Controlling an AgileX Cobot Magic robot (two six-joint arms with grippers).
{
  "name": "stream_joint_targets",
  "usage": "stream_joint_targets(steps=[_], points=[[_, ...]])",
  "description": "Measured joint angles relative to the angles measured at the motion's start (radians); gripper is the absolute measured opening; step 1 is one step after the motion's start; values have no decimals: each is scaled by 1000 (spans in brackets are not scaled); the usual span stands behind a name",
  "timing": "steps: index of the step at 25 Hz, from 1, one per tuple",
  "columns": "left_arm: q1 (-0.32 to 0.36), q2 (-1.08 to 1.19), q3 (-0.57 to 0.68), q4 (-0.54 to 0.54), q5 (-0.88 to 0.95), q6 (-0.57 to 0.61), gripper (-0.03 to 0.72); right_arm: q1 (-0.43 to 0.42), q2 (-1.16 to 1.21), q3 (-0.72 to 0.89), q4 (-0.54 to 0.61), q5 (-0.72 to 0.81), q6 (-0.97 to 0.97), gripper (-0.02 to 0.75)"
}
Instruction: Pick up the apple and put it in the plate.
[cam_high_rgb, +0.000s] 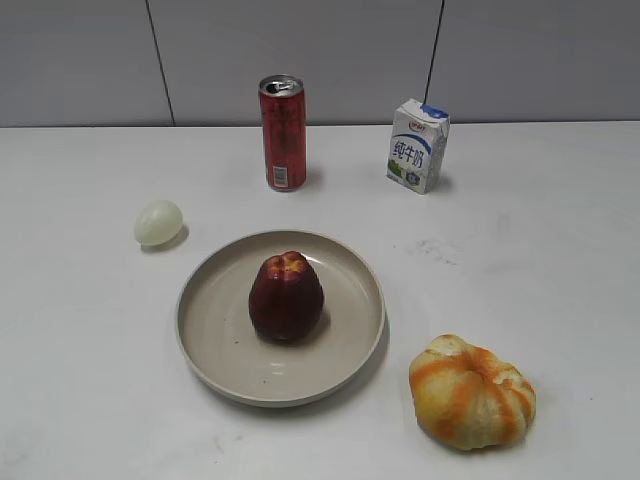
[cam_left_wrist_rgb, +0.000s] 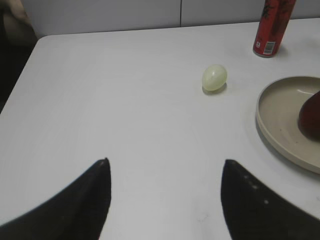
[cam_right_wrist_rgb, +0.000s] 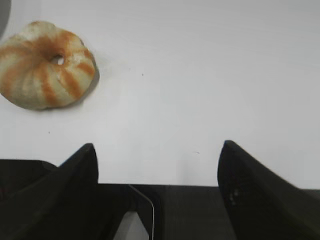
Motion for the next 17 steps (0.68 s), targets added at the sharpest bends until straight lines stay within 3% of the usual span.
stream_joint_targets(steps=[10,17], points=[[0,0,0,0,0,0,524,0,-371,1,0,1,-5,592],[0,0,0,0,0,0,524,0,-493,6,-1,2,-5,592]])
